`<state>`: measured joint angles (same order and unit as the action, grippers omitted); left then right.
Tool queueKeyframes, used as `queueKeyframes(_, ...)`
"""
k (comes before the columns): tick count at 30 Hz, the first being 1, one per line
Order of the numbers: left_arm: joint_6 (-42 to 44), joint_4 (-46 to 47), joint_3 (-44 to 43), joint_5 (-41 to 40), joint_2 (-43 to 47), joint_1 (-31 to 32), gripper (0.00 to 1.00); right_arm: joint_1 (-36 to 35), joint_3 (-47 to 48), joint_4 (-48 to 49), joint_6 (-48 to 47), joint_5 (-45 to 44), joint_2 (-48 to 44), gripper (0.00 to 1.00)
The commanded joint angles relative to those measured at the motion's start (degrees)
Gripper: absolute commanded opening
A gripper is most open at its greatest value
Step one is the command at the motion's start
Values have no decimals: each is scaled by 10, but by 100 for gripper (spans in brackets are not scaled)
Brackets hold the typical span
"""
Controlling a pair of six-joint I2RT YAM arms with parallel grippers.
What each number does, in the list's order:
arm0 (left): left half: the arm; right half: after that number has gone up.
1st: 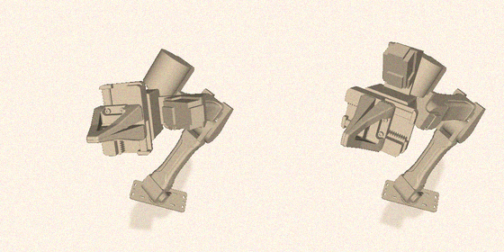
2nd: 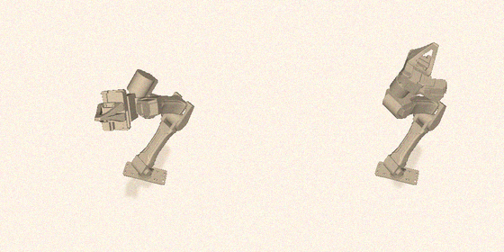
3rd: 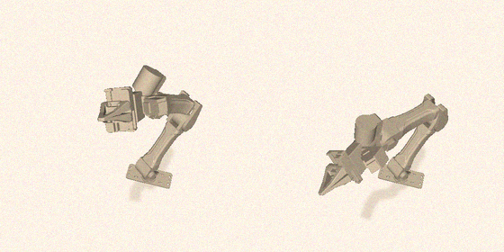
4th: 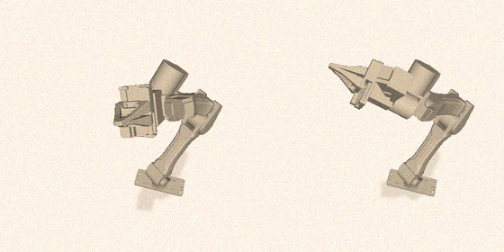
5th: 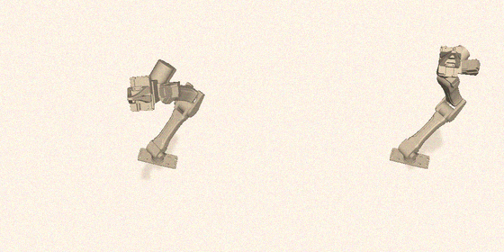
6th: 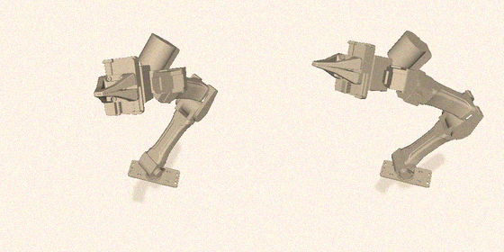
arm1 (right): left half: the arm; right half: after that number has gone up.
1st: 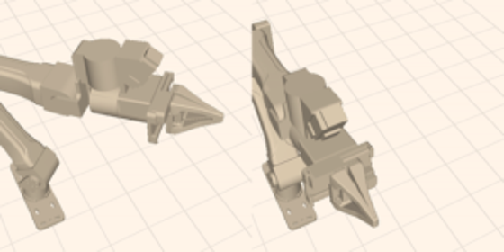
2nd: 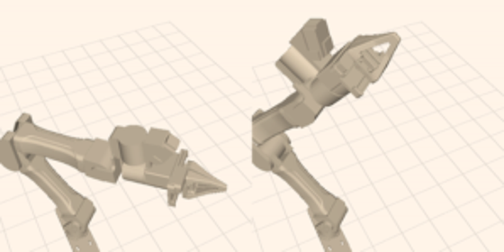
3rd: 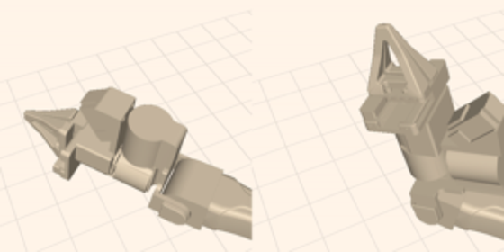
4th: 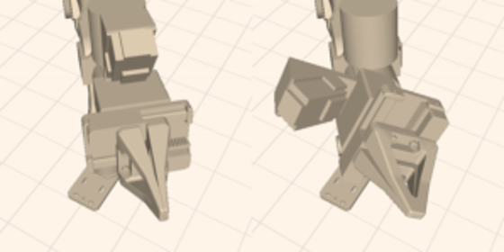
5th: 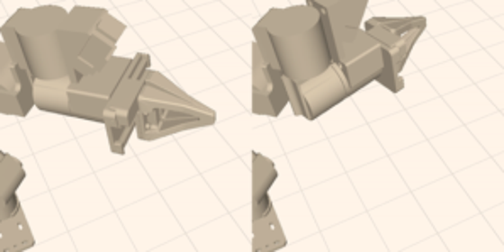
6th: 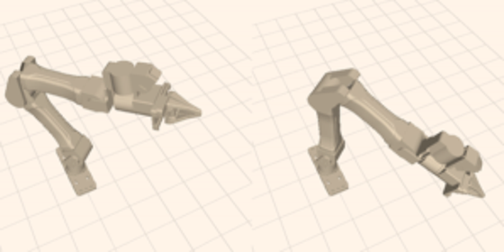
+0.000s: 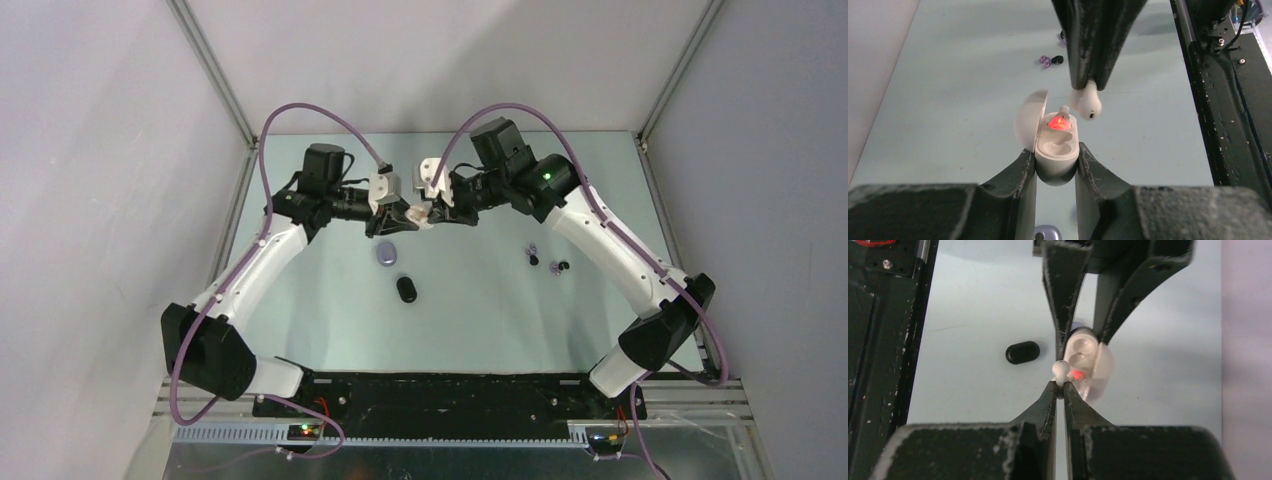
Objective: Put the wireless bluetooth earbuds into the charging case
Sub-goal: Place the earbud in the charging case.
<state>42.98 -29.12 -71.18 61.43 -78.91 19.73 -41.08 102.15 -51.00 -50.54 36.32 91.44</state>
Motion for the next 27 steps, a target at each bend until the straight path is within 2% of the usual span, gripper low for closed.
queueKeyframes(1,35,-15,-20,-5,13,5,0,-6,43,49,33,-7,6,3)
queueKeyframes(13,59,-39,-34,-8,15,10,0,-14,38,59,44,-16,19,3)
queueKeyframes(27,35,-31,-34,-2,19,10,0,-22,21,72,59,-36,26,3)
